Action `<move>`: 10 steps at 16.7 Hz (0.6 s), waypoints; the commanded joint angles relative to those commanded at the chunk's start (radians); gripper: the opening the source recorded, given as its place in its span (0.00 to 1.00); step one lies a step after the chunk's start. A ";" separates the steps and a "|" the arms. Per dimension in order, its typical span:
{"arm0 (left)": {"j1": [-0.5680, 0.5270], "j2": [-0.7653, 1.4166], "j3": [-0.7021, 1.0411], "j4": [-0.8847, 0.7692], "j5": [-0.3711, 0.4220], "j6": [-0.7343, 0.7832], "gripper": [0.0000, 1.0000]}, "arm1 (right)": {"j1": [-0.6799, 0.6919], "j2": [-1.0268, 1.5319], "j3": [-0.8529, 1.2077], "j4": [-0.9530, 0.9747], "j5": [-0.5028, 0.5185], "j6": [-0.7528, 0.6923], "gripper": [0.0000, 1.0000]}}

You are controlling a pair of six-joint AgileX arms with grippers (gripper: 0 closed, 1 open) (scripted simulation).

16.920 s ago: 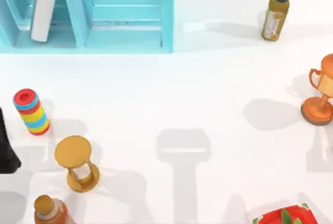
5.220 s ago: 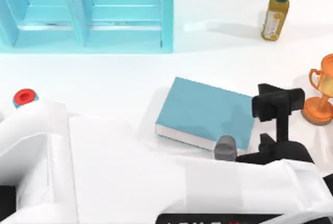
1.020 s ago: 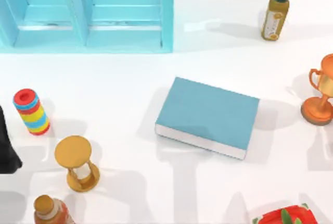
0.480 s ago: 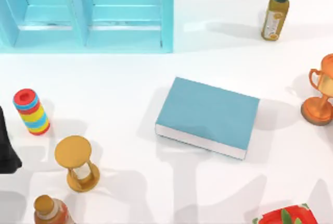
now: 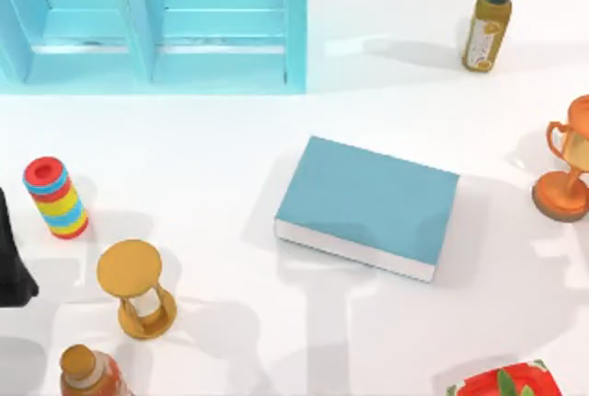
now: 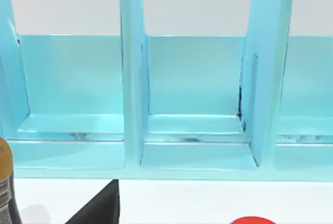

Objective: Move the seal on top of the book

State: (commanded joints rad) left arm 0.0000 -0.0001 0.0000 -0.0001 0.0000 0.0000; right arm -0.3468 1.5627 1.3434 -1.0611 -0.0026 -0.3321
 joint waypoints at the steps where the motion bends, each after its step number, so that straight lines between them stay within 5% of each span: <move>1: 0.000 0.000 0.000 0.000 0.000 0.000 1.00 | -0.016 0.078 0.065 -0.050 0.001 -0.016 1.00; 10: 0.000 0.000 0.000 0.000 0.000 0.000 1.00 | -0.076 0.343 0.289 -0.229 0.003 -0.076 1.00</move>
State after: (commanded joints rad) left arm 0.0000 -0.0001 0.0000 -0.0001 0.0000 0.0000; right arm -0.4223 1.9053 1.6326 -1.2902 0.0007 -0.4083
